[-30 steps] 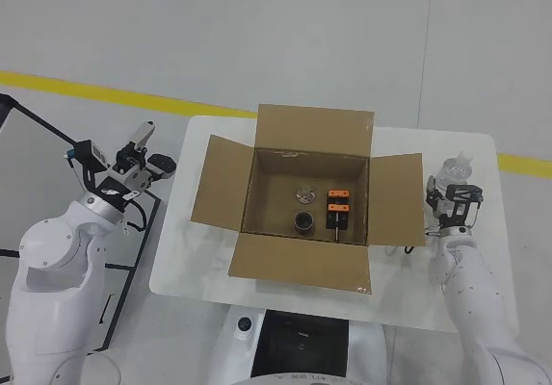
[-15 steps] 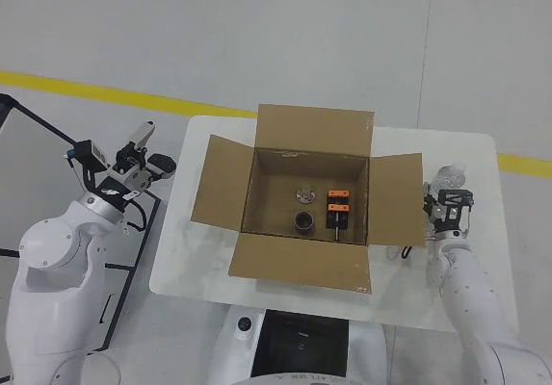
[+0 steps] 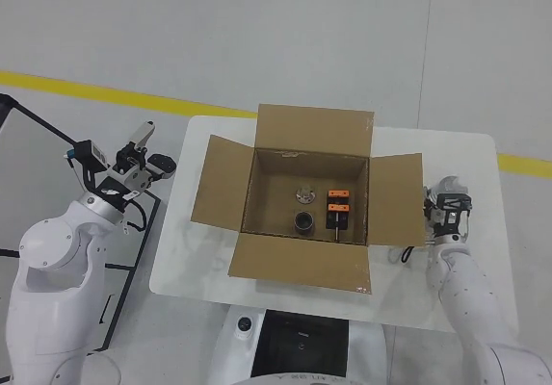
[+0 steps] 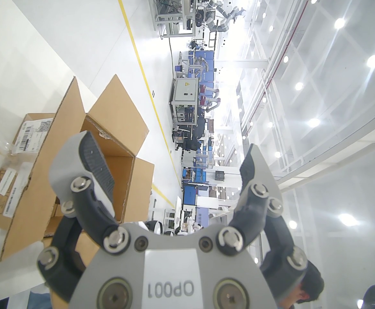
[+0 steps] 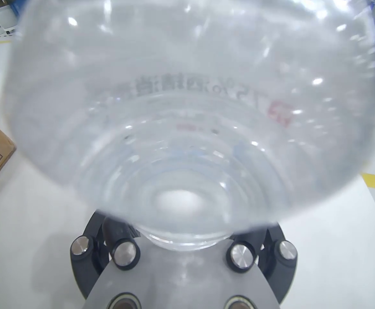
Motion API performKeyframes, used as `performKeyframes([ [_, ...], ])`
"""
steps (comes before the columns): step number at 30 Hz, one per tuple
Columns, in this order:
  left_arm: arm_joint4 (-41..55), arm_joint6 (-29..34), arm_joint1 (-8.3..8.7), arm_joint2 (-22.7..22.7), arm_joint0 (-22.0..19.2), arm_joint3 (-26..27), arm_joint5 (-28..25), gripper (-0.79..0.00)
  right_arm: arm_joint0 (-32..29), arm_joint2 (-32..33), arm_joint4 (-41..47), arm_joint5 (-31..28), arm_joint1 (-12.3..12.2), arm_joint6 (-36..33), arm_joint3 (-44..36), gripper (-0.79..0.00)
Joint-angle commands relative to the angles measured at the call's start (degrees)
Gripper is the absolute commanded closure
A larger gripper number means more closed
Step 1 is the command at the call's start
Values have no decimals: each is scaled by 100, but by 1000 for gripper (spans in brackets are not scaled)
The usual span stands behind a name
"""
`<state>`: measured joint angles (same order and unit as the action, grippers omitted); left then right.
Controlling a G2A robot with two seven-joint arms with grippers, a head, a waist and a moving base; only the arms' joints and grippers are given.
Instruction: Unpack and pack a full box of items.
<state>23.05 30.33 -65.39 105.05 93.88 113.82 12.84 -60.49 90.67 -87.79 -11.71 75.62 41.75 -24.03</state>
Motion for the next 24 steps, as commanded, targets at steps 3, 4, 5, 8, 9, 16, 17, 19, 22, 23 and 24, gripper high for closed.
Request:
performKeyframes([
  [3, 0, 0, 0, 0, 0, 0, 0, -785, -21, -13, 48, 4, -20, 34, -48, -785],
  [4, 0, 0, 0, 0, 0, 0, 0, -785, -30, -14, 63, 1, -26, 46, -62, -785],
  [5, 0, 0, 0, 0, 0, 0, 0, -785, -40, -11, 80, 1, -34, 66, -83, -785],
  [8, 0, 0, 0, 0, 0, 0, 0, -785, -81, -14, 120, -37, -54, 117, -170, -785],
  [9, 0, 0, 0, 0, 0, 0, 0, -785, -102, -13, 139, -54, -60, 143, -213, -785],
  [16, 0, 0, 0, 0, 0, 0, 0, -785, -424, 30, 146, -150, -145, 396, -925, -785],
  [17, 0, 0, 0, 0, 0, 0, 0, -785, -529, 45, 96, -114, -166, 480, -1130, -785],
  [19, 0, 0, 0, 0, 0, 0, 0, -785, -791, 76, 28, -94, -202, 616, -1609, -785],
  [22, 0, 0, 0, 0, 0, 0, 0, -785, -1272, 203, 48, -149, -258, 613, -2534, -785],
  [23, 0, 0, 0, 0, 0, 0, 0, -785, -1452, 257, 111, -216, -273, 546, -2867, -785],
  [24, 0, 0, 0, 0, 0, 0, 0, -785, -1629, 322, 185, -268, -287, 449, -3229, -785],
])
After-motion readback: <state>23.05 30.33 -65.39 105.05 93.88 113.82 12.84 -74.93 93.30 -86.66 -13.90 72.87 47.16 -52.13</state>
